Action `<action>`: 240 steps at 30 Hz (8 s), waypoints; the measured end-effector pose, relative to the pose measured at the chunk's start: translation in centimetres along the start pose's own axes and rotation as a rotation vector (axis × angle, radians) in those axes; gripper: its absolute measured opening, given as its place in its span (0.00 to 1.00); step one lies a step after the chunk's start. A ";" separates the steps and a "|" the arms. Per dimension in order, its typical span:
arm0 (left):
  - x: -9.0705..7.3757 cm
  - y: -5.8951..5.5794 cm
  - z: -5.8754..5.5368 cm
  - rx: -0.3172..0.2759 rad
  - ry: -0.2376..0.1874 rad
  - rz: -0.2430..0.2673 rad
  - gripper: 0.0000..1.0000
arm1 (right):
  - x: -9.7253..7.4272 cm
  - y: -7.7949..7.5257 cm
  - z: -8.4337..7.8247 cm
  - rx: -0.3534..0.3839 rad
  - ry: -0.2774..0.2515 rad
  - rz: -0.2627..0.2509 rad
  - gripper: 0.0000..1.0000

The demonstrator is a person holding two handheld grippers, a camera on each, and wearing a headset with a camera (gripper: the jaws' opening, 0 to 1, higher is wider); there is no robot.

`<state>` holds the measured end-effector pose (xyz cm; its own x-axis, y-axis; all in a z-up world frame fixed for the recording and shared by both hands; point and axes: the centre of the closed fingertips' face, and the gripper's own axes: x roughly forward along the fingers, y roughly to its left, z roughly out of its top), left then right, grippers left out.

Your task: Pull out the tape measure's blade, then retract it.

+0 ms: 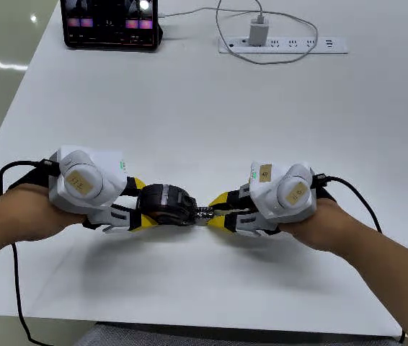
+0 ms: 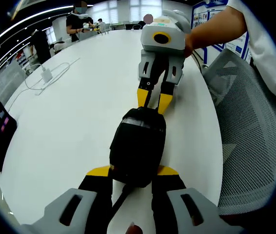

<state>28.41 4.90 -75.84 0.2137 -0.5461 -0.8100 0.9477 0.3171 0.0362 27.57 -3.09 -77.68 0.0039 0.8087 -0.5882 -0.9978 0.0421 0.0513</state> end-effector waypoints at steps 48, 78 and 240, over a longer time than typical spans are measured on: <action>-0.1 -0.1 0.0 0.001 -0.005 0.000 0.25 | -5.2 -0.4 -3.5 0.005 0.059 -0.039 0.09; 0.0 0.0 0.0 0.003 -0.006 0.004 0.25 | -8.5 -0.8 -6.1 0.003 0.116 -0.056 0.09; -0.1 0.1 0.2 -0.034 0.006 0.040 0.37 | -17.4 -0.5 -12.3 0.073 0.372 -0.076 0.22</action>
<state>28.54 4.84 -75.71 0.2496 -0.5279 -0.8118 0.9298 0.3649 0.0486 27.16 -24.41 -77.39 0.0397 0.5344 -0.8443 -0.9883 0.1457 0.0457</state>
